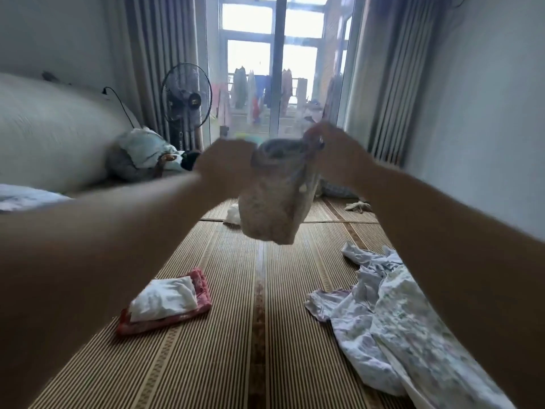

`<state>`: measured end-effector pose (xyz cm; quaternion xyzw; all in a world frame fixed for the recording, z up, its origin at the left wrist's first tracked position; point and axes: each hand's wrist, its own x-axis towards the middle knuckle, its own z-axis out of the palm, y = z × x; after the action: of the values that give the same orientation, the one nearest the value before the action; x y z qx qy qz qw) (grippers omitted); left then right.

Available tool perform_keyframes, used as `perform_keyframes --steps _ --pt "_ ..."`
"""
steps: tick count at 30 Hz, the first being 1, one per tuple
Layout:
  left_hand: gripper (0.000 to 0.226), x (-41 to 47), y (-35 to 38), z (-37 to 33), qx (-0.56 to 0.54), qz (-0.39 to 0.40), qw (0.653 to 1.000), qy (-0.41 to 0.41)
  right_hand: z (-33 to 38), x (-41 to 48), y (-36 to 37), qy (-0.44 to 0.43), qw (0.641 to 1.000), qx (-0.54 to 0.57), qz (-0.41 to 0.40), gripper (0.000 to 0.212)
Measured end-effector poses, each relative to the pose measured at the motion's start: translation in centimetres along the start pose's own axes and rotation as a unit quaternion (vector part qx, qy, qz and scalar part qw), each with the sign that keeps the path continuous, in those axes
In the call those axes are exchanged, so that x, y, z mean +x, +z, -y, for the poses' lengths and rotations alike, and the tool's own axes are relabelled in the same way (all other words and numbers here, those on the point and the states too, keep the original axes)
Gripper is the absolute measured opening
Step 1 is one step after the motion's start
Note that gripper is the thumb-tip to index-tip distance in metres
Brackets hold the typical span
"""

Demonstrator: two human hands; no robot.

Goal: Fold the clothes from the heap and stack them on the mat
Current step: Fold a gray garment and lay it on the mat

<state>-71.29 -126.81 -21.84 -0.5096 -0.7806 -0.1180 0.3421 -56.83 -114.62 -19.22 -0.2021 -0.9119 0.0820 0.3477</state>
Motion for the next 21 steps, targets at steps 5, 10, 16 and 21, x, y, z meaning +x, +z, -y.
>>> perform_keyframes --steps 5,10,16,21 --pt "0.010 -15.2 5.6 -2.7 -0.188 0.162 0.967 0.058 -3.6 -15.0 8.3 0.062 0.983 0.068 0.161 0.020" --pt "0.015 -28.1 9.1 -5.5 -0.240 0.277 0.917 0.157 -4.1 -30.0 13.7 0.135 0.926 0.121 0.331 0.008" --pt "0.027 -33.7 9.3 -4.8 -0.282 0.312 0.889 0.181 -3.7 -35.4 15.1 0.101 0.910 0.150 0.373 0.026" --pt "0.036 -32.7 8.3 -4.0 -0.427 0.362 0.828 -0.025 -2.6 -32.3 14.4 0.132 0.905 0.264 0.306 0.008"
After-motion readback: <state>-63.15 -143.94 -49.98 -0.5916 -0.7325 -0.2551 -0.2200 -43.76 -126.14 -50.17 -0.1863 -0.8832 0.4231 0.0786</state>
